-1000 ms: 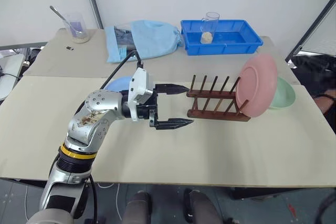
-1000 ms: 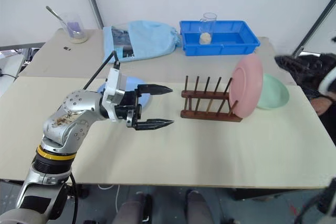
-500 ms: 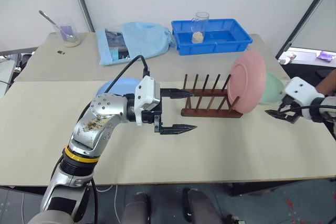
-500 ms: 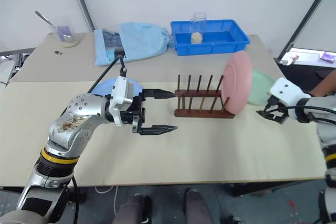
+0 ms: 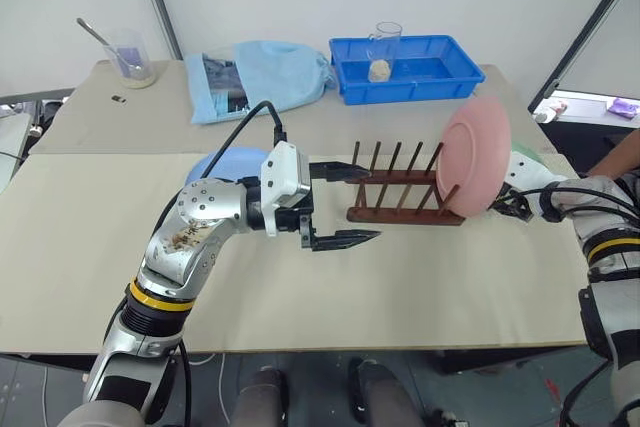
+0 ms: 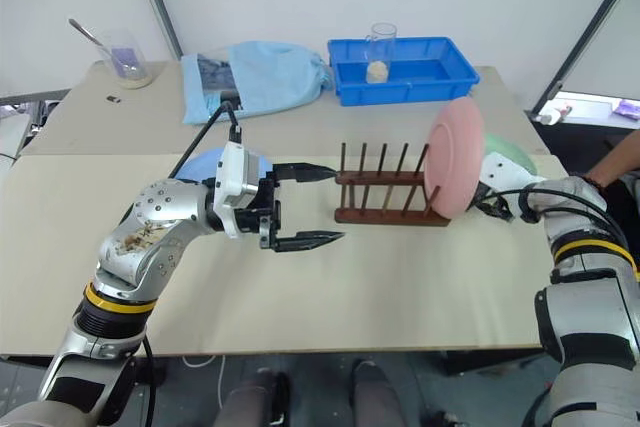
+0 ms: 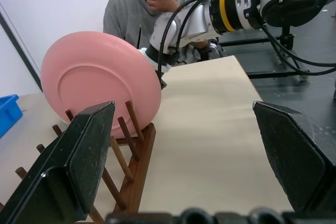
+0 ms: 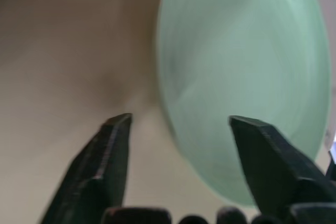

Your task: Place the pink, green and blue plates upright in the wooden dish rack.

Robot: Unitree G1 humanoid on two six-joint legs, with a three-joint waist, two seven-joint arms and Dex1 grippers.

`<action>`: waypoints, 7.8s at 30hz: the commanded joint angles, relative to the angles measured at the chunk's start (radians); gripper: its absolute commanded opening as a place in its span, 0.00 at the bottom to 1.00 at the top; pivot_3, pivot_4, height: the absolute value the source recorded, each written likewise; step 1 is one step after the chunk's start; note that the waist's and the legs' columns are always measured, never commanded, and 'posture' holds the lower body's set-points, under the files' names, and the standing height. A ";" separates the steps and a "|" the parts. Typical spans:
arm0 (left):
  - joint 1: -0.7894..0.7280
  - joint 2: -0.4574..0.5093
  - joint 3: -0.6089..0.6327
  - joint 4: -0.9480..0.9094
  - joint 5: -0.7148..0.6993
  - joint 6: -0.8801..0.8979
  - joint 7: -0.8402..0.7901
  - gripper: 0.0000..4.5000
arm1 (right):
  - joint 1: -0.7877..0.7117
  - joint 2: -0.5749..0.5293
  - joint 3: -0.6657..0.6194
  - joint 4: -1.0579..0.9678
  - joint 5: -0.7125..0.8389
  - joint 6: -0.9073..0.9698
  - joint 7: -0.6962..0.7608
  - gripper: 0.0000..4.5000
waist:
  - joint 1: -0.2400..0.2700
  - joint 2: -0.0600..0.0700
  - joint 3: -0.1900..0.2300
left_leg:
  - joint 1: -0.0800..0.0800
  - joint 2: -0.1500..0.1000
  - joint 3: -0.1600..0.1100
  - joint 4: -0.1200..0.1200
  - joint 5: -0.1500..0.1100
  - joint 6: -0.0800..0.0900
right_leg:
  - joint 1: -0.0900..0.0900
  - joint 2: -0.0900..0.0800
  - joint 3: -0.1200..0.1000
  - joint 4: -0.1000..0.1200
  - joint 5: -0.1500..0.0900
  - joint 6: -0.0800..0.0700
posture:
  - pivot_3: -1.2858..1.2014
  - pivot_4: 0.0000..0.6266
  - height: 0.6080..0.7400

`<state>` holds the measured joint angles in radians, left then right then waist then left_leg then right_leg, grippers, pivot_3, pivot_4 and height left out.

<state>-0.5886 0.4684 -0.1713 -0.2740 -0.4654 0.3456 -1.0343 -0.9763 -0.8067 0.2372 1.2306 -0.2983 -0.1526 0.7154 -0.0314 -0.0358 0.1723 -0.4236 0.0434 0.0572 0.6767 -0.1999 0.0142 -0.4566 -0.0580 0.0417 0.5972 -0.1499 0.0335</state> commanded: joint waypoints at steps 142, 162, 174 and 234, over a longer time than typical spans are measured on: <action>0.110 -0.347 0.595 0.110 0.135 0.655 1.192 0.94 | 0.145 -0.088 -0.200 -1.398 0.737 0.585 0.494 1.00 | 0.019 -0.004 0.003 | 0.000 0.004 0.000 -0.001 0.000 0.000 | -0.003 0.002 -0.002 0.006 -0.003 -0.002 | 0.52 0.24 0.85; 0.004 -0.384 0.659 0.079 0.093 0.724 1.246 0.01 | 0.144 0.006 -0.055 -1.434 0.552 0.458 0.452 1.00 | 0.019 -0.004 0.003 | 0.001 0.003 0.000 0.000 -0.001 -0.002 | -0.002 0.001 -0.002 0.008 -0.003 -0.002 | 0.52 0.24 0.85; -0.223 -0.395 0.683 0.022 0.037 0.860 1.280 0.01 | 0.005 0.282 0.197 -1.162 0.145 0.238 0.235 1.00 | 0.015 -0.005 0.003 | 0.000 0.002 -0.001 -0.001 0.000 -0.001 | -0.003 0.002 -0.002 0.010 0.000 0.003 | 0.52 0.24 0.85; 0.162 0.269 0.390 0.046 -0.012 0.064 0.077 0.99 | 0.084 0.521 -0.103 -1.213 0.399 0.304 0.065 0.00 | 0.005 -0.007 0.004 | -0.001 0.005 0.000 -0.008 0.001 -0.002 | -0.009 0.001 -0.005 0.013 -0.001 -0.012 | 0.52 0.24 0.85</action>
<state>-0.4186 0.7180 0.2452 -0.1744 -0.4924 0.4672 -0.9187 -0.8961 -0.2830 0.1992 0.1212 0.0204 0.0671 0.7850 -0.0267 -0.0432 0.1764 -0.4242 0.0481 0.0583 0.6684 -0.1993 0.0116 -0.4654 -0.0572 0.0371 0.6098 -0.1513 0.0215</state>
